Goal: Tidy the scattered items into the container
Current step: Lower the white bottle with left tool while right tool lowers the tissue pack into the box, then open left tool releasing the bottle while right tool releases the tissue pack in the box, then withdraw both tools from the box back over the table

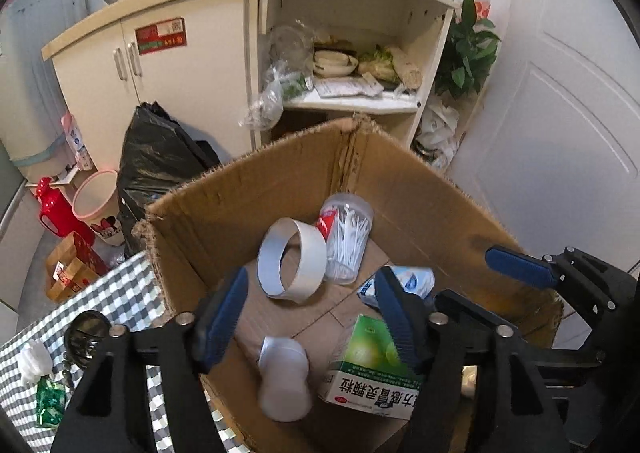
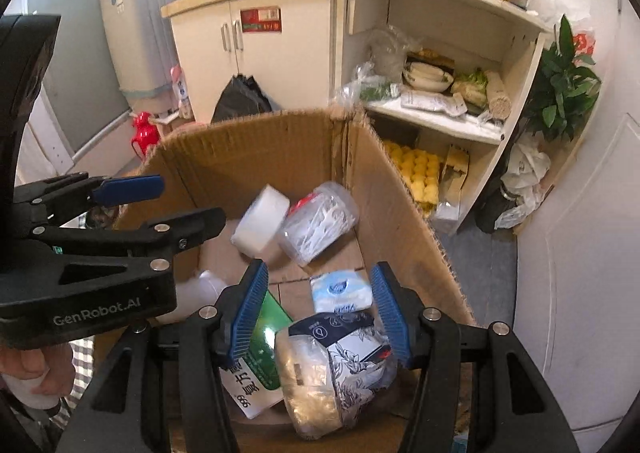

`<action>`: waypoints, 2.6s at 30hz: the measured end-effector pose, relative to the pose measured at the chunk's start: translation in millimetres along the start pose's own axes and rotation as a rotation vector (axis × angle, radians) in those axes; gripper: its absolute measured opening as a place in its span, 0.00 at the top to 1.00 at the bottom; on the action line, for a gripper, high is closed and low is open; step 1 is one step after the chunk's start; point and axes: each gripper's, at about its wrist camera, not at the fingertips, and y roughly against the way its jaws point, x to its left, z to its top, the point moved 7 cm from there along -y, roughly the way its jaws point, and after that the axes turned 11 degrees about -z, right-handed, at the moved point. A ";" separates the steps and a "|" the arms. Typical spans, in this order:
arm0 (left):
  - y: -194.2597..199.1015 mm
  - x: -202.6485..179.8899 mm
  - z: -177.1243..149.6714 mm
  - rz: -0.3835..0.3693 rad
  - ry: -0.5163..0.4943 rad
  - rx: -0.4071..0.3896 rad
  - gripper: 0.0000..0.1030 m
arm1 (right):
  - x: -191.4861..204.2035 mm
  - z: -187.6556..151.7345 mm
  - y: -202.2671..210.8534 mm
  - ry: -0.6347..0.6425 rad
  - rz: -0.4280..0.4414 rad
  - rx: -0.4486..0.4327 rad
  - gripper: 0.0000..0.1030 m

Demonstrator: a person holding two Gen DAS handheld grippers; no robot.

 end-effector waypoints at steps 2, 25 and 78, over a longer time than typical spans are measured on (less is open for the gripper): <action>7.7 -1.5 2.6 0.002 0.000 -0.014 0.32 | -2.5 4.1 7.7 -0.013 -0.005 -0.024 0.47; 105.6 -13.0 10.4 0.072 -0.013 -0.196 0.32 | -14.2 19.5 89.4 -0.103 -0.018 -0.212 0.47; 368.9 102.3 -99.4 0.470 0.255 -0.558 0.00 | 166.8 28.4 238.5 0.073 0.275 -0.543 0.00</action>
